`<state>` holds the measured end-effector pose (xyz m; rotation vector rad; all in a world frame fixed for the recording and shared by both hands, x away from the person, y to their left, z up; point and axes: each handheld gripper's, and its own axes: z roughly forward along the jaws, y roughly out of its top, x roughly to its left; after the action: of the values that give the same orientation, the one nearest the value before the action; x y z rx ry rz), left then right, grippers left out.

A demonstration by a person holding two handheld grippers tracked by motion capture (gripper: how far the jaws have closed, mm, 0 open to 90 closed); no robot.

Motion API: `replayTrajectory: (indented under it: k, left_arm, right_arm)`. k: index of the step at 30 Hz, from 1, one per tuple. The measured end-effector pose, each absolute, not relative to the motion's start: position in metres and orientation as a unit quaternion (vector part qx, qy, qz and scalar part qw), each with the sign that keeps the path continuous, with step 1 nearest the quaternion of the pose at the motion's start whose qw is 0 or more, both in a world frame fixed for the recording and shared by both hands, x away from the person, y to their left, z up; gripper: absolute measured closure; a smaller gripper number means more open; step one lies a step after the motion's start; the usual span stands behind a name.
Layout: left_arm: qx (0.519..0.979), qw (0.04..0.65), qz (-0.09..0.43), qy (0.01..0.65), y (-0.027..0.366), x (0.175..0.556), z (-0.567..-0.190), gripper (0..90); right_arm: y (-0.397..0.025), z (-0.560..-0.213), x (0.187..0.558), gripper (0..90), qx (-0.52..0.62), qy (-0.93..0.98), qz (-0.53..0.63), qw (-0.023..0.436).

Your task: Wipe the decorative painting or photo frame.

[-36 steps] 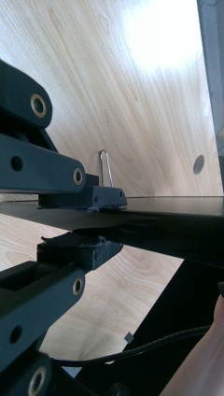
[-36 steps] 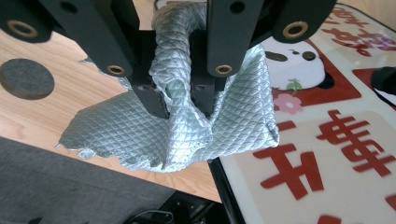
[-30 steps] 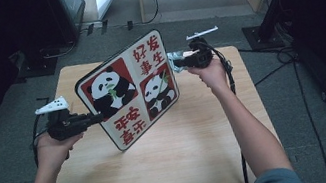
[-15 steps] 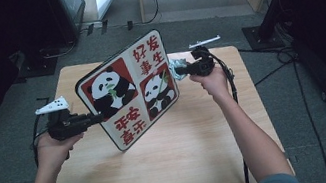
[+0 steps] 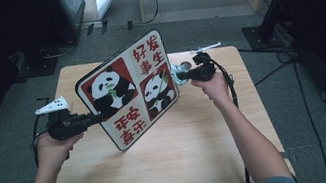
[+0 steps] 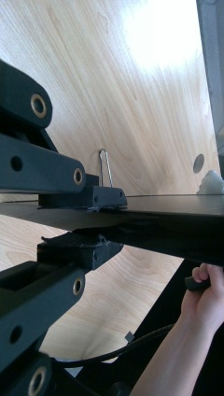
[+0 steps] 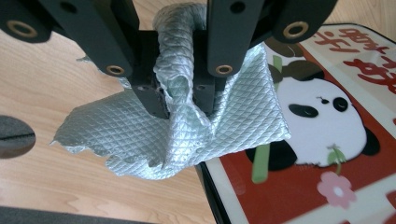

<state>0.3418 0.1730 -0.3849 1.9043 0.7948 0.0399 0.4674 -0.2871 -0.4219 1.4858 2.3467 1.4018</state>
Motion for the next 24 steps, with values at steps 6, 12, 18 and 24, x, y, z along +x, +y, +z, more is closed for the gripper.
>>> replayTrajectory:
  k: [6,12,18,24]
  left_arm:
    - [0.792,0.513,0.015,0.33,0.173,0.342,-0.385,78.6]
    - [0.793,0.513,0.016,0.33,0.173,0.342,-0.385,78.6]
    - [0.793,0.512,0.017,0.329,0.173,0.342,-0.385,78.6]
    - [0.794,0.511,0.017,0.329,0.173,0.342,-0.385,78.6]
  right_arm:
    - [-0.288,-0.432,0.465,78.2,0.48,0.757,0.443,0.014]
    - [-0.289,-0.436,0.463,78.2,0.477,0.76,0.441,0.016]
    - [-0.291,-0.445,0.459,78.2,0.477,0.759,0.442,0.018]
    - [-0.292,-0.455,0.454,78.2,0.468,0.764,0.443,0.029]
